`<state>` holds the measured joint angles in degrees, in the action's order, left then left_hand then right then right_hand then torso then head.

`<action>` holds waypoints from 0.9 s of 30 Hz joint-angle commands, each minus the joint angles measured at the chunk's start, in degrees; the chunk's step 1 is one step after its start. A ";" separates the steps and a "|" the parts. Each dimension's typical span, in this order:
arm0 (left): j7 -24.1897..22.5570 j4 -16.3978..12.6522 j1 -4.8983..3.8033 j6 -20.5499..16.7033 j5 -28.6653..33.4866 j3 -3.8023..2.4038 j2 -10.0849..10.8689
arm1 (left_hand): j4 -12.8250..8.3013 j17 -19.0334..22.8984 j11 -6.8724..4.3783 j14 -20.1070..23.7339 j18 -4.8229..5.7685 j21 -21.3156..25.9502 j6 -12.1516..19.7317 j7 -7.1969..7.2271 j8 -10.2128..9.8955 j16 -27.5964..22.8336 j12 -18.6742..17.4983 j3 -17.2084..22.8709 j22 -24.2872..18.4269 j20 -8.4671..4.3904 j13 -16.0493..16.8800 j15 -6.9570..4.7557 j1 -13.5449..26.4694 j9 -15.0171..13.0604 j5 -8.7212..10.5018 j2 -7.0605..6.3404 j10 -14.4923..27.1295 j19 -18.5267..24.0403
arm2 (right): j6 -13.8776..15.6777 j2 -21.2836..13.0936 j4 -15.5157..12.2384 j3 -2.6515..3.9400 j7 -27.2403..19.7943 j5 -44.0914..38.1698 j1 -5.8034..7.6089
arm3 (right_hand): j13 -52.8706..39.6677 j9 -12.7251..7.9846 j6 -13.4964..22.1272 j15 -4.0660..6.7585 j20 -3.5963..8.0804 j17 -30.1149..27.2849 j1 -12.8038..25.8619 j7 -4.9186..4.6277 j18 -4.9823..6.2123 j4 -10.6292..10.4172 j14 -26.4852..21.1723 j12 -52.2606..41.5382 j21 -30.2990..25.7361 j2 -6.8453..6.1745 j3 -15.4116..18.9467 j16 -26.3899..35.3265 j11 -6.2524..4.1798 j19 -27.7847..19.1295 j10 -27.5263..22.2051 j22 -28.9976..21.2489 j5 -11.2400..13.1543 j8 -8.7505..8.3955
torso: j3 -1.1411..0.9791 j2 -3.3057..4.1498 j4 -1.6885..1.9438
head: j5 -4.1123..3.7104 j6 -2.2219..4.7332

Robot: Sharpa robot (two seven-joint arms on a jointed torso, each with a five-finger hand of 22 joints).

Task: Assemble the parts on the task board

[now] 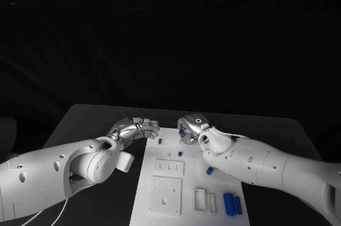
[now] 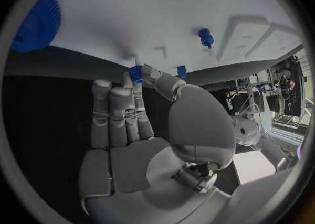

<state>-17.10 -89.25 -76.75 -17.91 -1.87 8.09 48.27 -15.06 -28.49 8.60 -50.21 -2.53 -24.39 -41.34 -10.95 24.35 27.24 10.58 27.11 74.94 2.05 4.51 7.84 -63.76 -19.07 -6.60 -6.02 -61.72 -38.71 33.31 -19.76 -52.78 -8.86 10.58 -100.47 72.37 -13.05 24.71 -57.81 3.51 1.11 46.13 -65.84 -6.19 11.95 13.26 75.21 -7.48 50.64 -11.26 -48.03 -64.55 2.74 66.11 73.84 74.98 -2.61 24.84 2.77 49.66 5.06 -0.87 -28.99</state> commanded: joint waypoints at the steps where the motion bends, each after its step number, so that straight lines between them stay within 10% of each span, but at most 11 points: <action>1: -0.38 -0.01 -0.09 0.89 -0.39 -0.06 -0.19 | -0.37 0.06 0.01 0.30 -0.50 0.29 -0.12 -0.56 -0.30 -0.28 -0.30 0.05 0.28 -0.03 -0.05 -0.04 0.44 0.05 0.30 0.08 0.39 0.32 | -1.94 0.13 0.18 -0.23 -0.49 -0.19 -0.40 | -0.07 0.12 -0.29 0.39 0.29 -0.07 -0.50 0.00 3.05 0.07 -0.32 0.10 0.18 0.07 -0.19 0.10 -0.18 0.08 1.26 1.13 -0.20 0.27 | 0.04 0.09 -0.06 | 0.08 -0.03; 27: -0.38 0.90 -0.09 0.88 -0.39 -0.06 0.11 | -0.51 0.06 -0.03 0.31 -0.51 0.30 -0.13 -0.56 -0.35 -0.30 -0.32 0.13 0.31 -0.02 -0.09 -0.03 0.46 0.04 0.33 0.07 0.42 0.33 | -3.37 -0.89 -0.77 -0.26 0.68 -0.96 -0.41 | -0.33 0.24 -0.22 0.34 0.25 -0.15 -0.36 -0.03 3.05 -0.01 -0.33 0.25 0.22 -0.02 -0.25 0.14 -0.14 -0.02 1.14 1.12 -0.20 0.15 | 0.11 0.30 -0.10 | 0.29 -0.04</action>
<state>-17.08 -88.31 -76.76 -17.86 -1.98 8.09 48.44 -15.21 -28.50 8.60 -50.21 -2.52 -24.39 -41.34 -10.95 24.35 27.24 10.58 27.26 74.92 2.05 4.51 7.84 -63.76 -19.07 -6.60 -6.02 -61.72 -38.71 33.05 -20.47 -53.72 -8.78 10.60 -100.71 72.52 -13.35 24.86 -57.61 3.52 0.99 46.04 -65.71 -6.29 11.95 13.25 75.20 -7.21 50.63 -11.39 -48.02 -64.55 2.74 66.21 73.84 74.98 -2.44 24.89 2.85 49.92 4.97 -0.60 -29.00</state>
